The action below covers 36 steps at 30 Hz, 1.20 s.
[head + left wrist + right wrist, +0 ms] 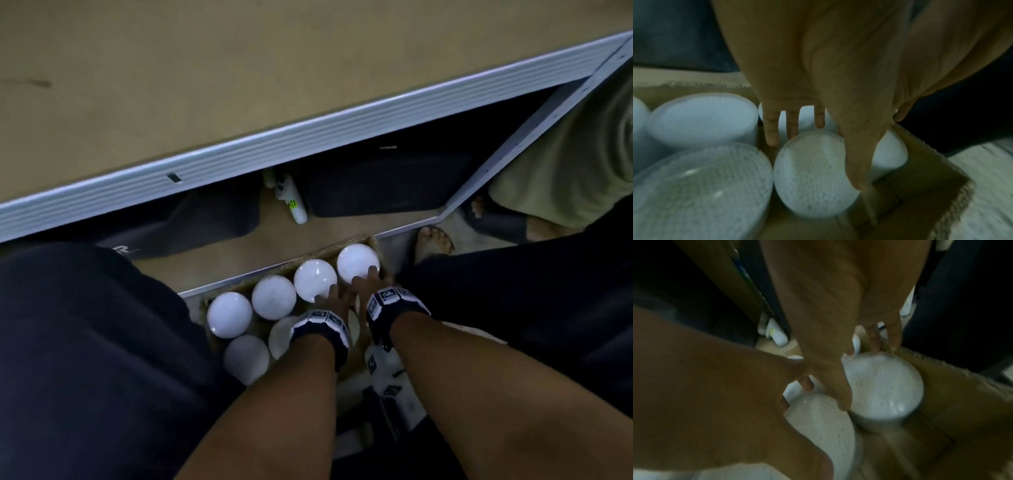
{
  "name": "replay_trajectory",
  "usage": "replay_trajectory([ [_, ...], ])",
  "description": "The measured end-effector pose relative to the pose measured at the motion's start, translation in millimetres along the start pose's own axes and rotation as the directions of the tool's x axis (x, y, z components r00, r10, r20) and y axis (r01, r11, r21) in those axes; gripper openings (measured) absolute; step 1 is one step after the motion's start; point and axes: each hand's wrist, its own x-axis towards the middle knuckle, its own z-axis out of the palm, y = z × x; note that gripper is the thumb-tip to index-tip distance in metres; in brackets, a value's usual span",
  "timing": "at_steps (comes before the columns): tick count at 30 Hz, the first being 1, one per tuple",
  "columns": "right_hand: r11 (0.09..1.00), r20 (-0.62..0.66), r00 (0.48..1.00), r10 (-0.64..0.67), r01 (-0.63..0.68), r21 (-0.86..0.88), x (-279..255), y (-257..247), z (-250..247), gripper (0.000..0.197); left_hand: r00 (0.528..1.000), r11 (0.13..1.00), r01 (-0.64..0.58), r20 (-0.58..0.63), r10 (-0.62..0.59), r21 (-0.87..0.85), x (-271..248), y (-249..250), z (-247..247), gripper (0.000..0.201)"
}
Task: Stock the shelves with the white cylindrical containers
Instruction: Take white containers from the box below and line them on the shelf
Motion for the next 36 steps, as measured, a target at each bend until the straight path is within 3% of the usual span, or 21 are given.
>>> replay_trajectory([
  [4, 0.996, -0.259, 0.965, 0.05, -0.066, -0.053, 4, -12, 19, 0.03, 0.988, 0.964, 0.03, -0.152, 0.012, 0.265, -5, 13, 12, 0.103],
  [6, 0.998, -0.261, 0.964, 0.053, -0.04, 0.053, 22, -8, 28, 0.017, 0.982, 0.972, 0.117, -0.172, -0.082, 0.203, -5, 13, 17, 0.092],
  [9, 1.0, -0.373, 0.928, -0.006, 0.004, -0.007, 35, -3, 44, 0.007, 0.955, 0.996, 0.068, -0.291, -0.047, 0.062, 19, 5, 39, 0.062],
  [12, 0.999, -0.33, 0.944, -0.023, 0.029, 0.014, 33, -3, 47, 0.024, 0.954, 0.997, 0.058, -0.298, -0.042, 0.044, 7, 11, 29, 0.063],
  [15, 1.0, -0.307, 0.952, -0.016, 0.009, -0.023, 14, -5, 32, 0.021, 0.978, 0.999, 0.038, -0.205, -0.037, 0.003, -3, 11, 19, 0.063],
  [17, 0.997, -0.281, 0.96, 0.01, -0.032, -0.071, 2, -7, 24, 0.038, 0.991, 1.0, 0.018, -0.135, -0.02, -0.015, -8, 3, 15, 0.072],
  [20, 0.999, -0.286, 0.958, -0.013, -0.002, -0.051, -9, -4, 15, 0.045, 0.994, 0.999, -0.042, -0.104, 0.039, -0.028, -24, -4, 2, 0.092],
  [25, 0.999, -0.17, 0.984, -0.047, 0.051, 0.017, -38, -3, -16, 0.055, 0.996, 0.991, 0.061, -0.056, -0.069, -0.121, -40, -10, -23, 0.102],
  [28, 0.998, -0.141, 0.988, -0.06, 0.062, 0.011, -60, -7, -43, 0.07, 0.987, 0.983, 0.098, -0.115, -0.116, -0.153, -55, -14, -37, 0.102],
  [31, 0.995, -0.179, 0.979, -0.1, 0.097, -0.023, -83, -14, -72, 0.057, 0.972, 0.985, 0.067, -0.214, -0.1, -0.157, -77, -13, -58, 0.094],
  [34, 0.992, -0.22, 0.969, -0.113, 0.098, -0.079, -109, -19, -99, 0.074, 0.951, 0.98, 0.047, -0.291, -0.103, -0.194, -103, -12, -88, 0.095],
  [36, 0.987, -0.302, 0.941, -0.15, 0.125, -0.1, -127, -23, -117, 0.065, 0.94, 0.982, 0.049, -0.323, -0.108, -0.184, -122, -10, -108, 0.095],
])
